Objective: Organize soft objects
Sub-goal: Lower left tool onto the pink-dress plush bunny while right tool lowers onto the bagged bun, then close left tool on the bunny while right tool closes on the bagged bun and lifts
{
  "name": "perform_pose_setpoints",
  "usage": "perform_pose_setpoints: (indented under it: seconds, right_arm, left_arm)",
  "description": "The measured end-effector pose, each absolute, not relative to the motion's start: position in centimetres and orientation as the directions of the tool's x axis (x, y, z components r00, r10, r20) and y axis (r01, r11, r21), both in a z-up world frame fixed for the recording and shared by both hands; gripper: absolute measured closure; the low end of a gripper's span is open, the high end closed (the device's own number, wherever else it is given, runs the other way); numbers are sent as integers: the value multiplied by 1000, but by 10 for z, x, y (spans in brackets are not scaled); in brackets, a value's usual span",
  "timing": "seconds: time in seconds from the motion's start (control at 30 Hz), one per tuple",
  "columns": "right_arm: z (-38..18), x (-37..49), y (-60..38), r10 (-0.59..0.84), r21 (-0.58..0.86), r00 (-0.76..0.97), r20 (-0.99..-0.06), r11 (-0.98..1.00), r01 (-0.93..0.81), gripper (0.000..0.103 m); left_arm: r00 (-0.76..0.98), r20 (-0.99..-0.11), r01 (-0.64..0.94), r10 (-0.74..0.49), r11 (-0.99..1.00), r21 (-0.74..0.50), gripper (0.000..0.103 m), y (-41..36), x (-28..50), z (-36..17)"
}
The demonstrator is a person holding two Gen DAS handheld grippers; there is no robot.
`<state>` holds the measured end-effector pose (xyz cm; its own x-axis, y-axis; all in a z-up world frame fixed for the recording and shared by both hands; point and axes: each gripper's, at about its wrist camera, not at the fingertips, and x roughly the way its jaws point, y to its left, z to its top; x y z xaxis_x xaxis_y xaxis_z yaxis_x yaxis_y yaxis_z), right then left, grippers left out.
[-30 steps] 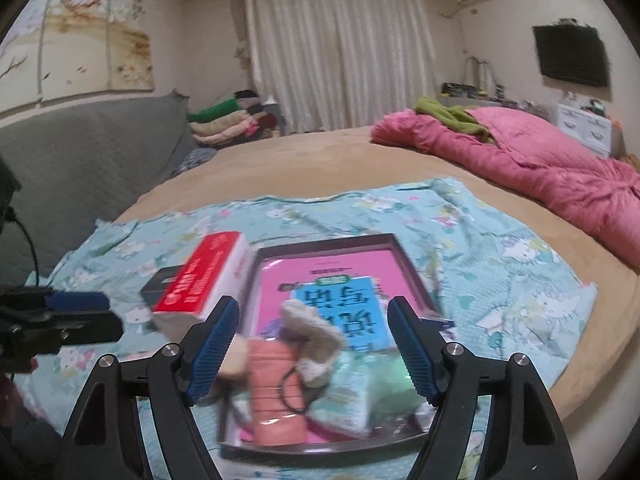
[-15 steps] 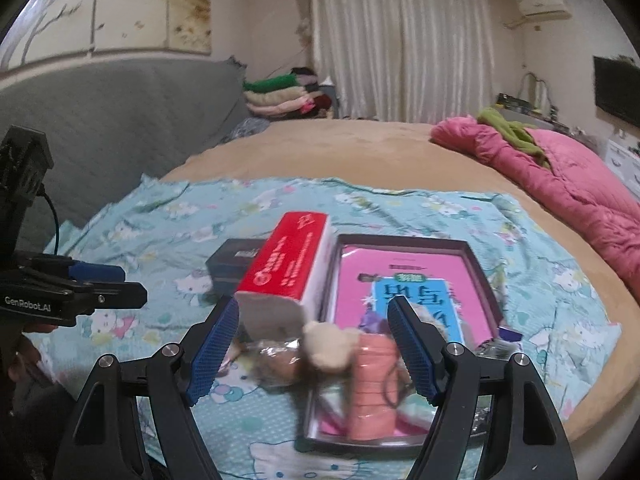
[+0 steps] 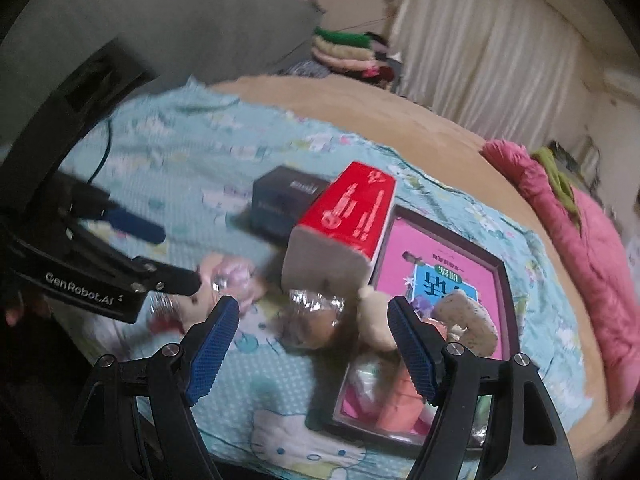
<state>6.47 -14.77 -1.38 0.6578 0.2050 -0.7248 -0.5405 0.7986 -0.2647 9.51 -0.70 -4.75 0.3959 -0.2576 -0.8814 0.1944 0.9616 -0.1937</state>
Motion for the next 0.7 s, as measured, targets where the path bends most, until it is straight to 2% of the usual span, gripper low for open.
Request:
perform_pose_setpoints:
  seconds: [0.3,0.47,0.53,0.6,0.67,0.7]
  right_arm:
    - [-42,82,-136,171,-332,623,-763,723,-605,25]
    - [-56,93,-129,131,-386,623,-772,681,-622,26]
    - [-61,95,-124,118,-409,626,-771,661,-629,30]
    - [-65,97,-118,114,-424,625,-772,640,-640,32]
    - [-72,101,-113,93,-450,630,-771,620,-643,36]
    - [-75,104,-111,79,-460,630,-773,613,-642,41]
  left_arm:
    - [319,-919,176,-234,967,-185,36,-13,113,-84]
    - [293,-919,184,-263,959,-215,37,-14,117,-96]
    - [289,-916,191,-278,954,-229,41,-15,118,-98]
    - [287,-907,196,-309,945,-260,53,-13,120,-98]
    - [283,-897,194,-340,936,-293,56,-11,120,-99]
    - [281,-895,197,-347,933,-300,56,-9,120,-99]
